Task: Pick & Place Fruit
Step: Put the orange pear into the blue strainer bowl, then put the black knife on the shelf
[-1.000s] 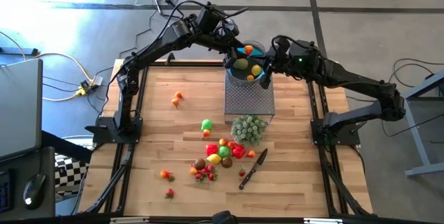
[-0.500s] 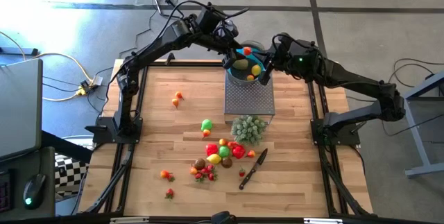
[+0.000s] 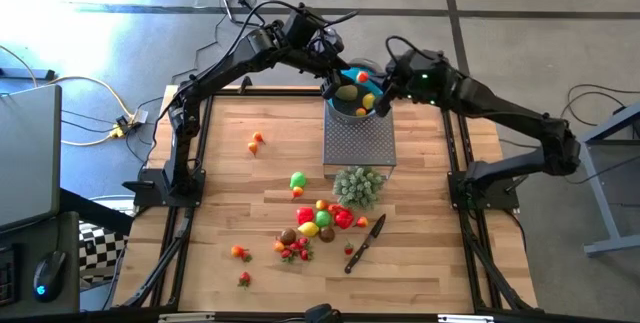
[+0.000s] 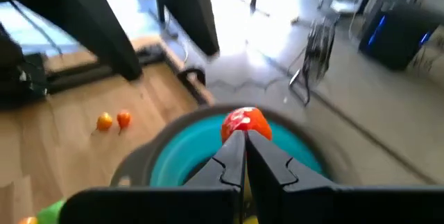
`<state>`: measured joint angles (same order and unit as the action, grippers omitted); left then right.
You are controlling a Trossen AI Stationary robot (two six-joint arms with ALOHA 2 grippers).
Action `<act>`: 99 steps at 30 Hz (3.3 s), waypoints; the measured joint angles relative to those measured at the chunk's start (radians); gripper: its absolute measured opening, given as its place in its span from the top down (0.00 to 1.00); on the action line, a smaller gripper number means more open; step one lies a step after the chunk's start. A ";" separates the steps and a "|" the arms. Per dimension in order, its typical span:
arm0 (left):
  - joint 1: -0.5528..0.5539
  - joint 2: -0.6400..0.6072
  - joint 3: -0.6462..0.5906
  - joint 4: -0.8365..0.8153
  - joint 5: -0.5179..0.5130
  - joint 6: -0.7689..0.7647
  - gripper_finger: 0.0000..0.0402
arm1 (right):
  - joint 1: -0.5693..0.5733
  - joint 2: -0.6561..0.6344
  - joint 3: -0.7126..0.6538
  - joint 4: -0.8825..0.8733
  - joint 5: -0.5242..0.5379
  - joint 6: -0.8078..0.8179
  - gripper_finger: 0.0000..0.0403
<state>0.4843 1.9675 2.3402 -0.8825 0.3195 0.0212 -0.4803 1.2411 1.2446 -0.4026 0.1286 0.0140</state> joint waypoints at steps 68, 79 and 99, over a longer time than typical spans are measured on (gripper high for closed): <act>0.000 0.000 0.000 -0.041 -0.009 -0.004 0.42 | -0.108 -0.037 0.000 -0.114 -0.243 0.088 0.87; 0.000 0.000 0.000 -0.040 -0.025 0.030 0.42 | -0.023 -0.157 0.000 -0.133 -0.285 0.088 0.93; -0.031 -0.055 0.000 -0.157 -0.019 0.082 0.76 | 0.183 -0.167 0.000 -0.170 -0.146 0.099 0.99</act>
<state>0.4533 1.9127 2.3402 -1.0396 0.3001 0.1035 -0.2970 1.0737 1.2442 -0.5728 -0.0174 0.1127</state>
